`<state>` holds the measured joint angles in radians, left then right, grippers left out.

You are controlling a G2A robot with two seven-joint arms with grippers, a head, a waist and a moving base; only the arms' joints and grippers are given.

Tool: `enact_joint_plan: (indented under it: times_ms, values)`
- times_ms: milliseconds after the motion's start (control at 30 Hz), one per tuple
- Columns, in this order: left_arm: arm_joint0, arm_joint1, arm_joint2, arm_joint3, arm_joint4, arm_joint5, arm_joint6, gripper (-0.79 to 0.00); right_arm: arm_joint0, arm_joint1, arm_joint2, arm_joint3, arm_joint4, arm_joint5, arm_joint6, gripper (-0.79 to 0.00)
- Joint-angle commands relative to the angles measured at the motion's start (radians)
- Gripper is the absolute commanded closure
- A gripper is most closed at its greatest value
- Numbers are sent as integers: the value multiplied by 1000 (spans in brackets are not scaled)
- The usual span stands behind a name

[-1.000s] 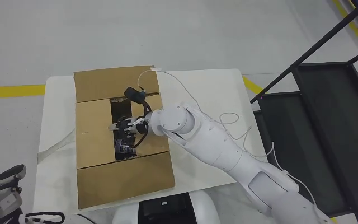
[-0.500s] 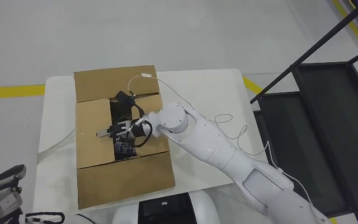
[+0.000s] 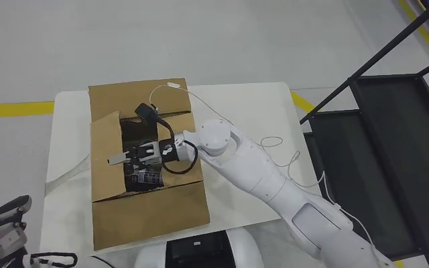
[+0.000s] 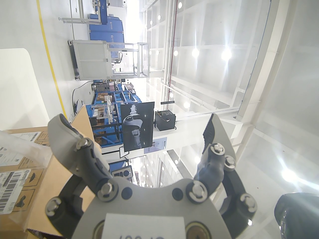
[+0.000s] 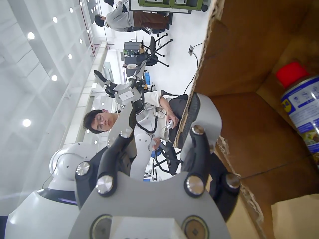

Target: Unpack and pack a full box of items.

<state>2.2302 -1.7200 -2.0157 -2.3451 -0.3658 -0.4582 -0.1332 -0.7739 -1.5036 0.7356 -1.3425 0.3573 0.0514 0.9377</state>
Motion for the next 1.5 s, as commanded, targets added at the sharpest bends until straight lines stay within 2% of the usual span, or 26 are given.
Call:
enact_joint_plan:
  times_ms: [0, 267, 433, 500, 567, 700, 833, 1000, 1167, 1233, 1267, 1333, 1467]
  values:
    - [-4, 1, -4, 1, -4, 5, -4, -785, 5, -5, -9, -4, 5, 0, -1, -376]
    - [-7, 4, -18, -5, -52, -1, -11, -785, 40, -33, -57, 10, 32, -5, -19, -382]
    - [0, 4, -51, -5, -132, -76, -26, -785, 68, -54, -83, 23, 46, -1, -39, -385]
    - [-7, 2, -69, -5, -139, -148, -15, -785, 81, -63, -96, 26, 45, -4, -48, -394]
    - [3, -1, -73, -5, -154, -163, 11, -785, 92, -72, -106, 34, 43, -8, -62, -419]
    - [20, -4, -81, -5, -166, -184, 17, -785, 108, -91, -126, 62, 52, -24, -87, -397]
    - [41, -6, -80, -5, -228, -194, -10, -785, 112, -114, -139, 98, 105, -87, -96, -385]
    - [57, -3, -123, -5, -332, -211, -75, -785, 147, -150, -170, 138, 122, -114, -133, -323]
    - [70, 5, -236, -5, -474, -168, -130, -785, 185, -187, -195, 181, 133, -127, -178, -185]
    - [70, 6, -245, -5, -484, -164, -133, -785, 193, -199, -199, 206, 145, -136, -175, -151]
    - [70, 6, -245, -5, -484, -164, -133, -785, 196, -204, -202, 223, 144, -132, -180, -120]
    - [70, 6, -245, -5, -484, -164, -133, -785, 197, -207, -205, 234, 143, -127, -184, 0]
    - [70, 6, -245, -5, -484, -164, -133, -785, 197, -207, -205, 234, 143, -127, -184, 0]
